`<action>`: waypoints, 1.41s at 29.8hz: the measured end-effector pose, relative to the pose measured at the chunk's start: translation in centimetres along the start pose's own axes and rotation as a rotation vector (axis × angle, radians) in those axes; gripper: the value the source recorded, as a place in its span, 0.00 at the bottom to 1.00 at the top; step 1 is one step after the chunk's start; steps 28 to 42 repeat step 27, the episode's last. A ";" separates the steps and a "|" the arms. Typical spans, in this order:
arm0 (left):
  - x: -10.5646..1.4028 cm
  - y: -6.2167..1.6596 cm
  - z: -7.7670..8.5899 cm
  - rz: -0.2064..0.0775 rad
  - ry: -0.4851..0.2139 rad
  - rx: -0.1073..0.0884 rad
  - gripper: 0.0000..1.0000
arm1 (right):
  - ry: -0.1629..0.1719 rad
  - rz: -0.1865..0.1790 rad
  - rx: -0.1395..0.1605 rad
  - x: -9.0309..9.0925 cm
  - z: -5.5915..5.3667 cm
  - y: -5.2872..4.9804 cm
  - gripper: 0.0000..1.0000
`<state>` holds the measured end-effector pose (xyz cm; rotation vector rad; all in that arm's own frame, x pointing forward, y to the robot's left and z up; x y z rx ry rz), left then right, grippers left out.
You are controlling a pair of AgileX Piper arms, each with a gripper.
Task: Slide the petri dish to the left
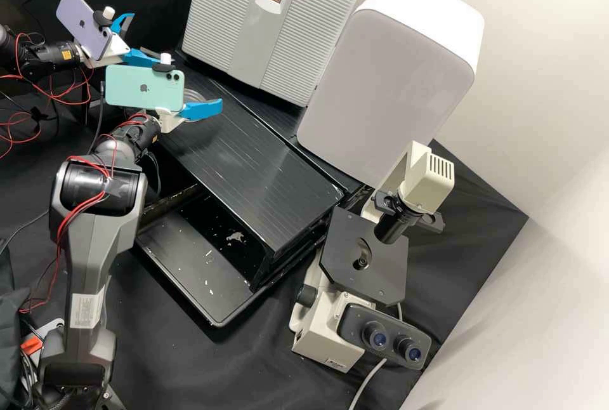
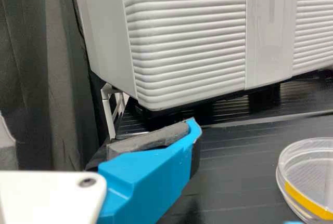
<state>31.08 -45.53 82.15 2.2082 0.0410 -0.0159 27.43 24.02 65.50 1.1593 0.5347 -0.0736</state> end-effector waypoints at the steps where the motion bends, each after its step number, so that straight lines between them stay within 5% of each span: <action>1: 0.0 0.00 0.0 0.000 0.000 0.000 1.00 | 0.004 0.006 -0.002 -0.3 0.1 0.0 1.00; 9: 0.0 0.00 0.0 0.000 0.000 0.000 1.00 | 0.020 0.090 -0.018 -3.6 1.4 0.5 1.00; 13: 0.0 0.00 0.0 0.000 0.000 0.000 1.00 | 0.038 0.207 -0.027 -5.8 1.5 1.0 1.00; 17: 0.0 0.00 0.0 0.000 0.000 0.000 1.00 | 0.053 0.371 -0.046 -8.1 2.1 1.3 1.00; 19: 0.0 0.00 0.0 0.000 0.000 0.000 1.00 | 0.100 0.415 -0.028 -9.5 2.6 1.6 1.00; 24: 0.0 0.00 0.0 0.000 0.000 0.000 1.00 | 0.182 0.416 0.041 -11.6 4.2 1.9 1.00; 27: 0.0 0.00 0.0 0.000 0.000 0.000 1.00 | 0.203 0.402 0.081 -12.8 5.3 1.7 1.00; 42: 0.0 0.00 0.0 0.000 0.000 0.000 1.00 | 0.203 0.402 0.081 -12.8 5.3 1.7 1.00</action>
